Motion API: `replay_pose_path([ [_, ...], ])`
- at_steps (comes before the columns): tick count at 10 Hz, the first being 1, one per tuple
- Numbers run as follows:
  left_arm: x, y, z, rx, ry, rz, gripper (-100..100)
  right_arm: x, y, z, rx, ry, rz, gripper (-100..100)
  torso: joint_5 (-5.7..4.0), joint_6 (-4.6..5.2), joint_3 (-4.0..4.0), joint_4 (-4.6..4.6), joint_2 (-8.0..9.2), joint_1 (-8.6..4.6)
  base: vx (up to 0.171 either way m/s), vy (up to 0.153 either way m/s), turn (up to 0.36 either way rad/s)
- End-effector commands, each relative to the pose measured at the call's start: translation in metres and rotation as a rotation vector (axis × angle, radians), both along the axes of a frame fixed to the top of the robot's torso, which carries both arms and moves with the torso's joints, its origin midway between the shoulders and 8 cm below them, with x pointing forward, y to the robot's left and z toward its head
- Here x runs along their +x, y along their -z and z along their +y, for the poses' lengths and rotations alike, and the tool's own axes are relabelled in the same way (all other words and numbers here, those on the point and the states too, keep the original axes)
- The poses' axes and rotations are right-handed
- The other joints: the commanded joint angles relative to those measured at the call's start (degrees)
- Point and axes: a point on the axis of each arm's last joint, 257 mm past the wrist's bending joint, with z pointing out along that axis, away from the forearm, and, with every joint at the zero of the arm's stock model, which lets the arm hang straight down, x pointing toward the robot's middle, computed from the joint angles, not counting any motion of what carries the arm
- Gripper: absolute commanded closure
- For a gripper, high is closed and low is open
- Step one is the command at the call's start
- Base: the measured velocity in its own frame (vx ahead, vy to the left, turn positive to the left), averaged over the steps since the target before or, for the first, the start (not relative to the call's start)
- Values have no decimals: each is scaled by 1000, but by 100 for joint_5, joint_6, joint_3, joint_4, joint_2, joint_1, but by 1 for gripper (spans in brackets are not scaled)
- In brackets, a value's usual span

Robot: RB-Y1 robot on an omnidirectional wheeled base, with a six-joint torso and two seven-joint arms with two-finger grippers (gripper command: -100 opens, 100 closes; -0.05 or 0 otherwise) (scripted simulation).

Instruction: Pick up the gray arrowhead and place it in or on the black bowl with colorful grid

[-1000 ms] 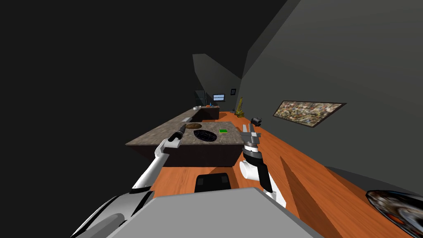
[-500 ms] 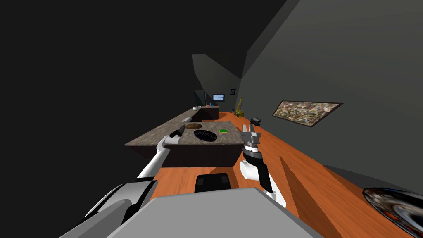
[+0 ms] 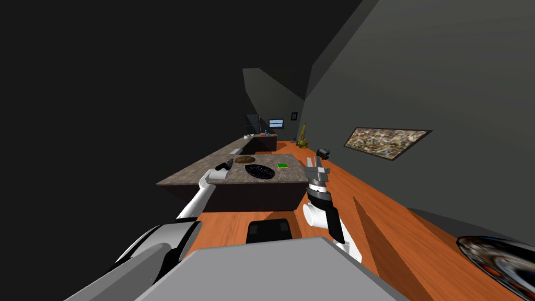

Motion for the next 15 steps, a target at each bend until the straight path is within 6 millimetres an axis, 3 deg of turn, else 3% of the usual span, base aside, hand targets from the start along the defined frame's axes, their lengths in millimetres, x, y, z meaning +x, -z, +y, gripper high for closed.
replay_pose_path([
  [1,5,1,7,-10,-26,42,-100,0,0,0,0,0,0,0,0,0,0,0,0,0,11,7,-17],
  [9,-4,38,29,-73,-130,266,-100,0,0,0,0,0,0,0,-1,1,-5,-1,-8,-1,18,8,-10],
  [15,-15,59,24,-148,-180,436,-100,0,0,0,0,0,0,0,0,0,-7,-3,-11,-1,31,6,-5],
])
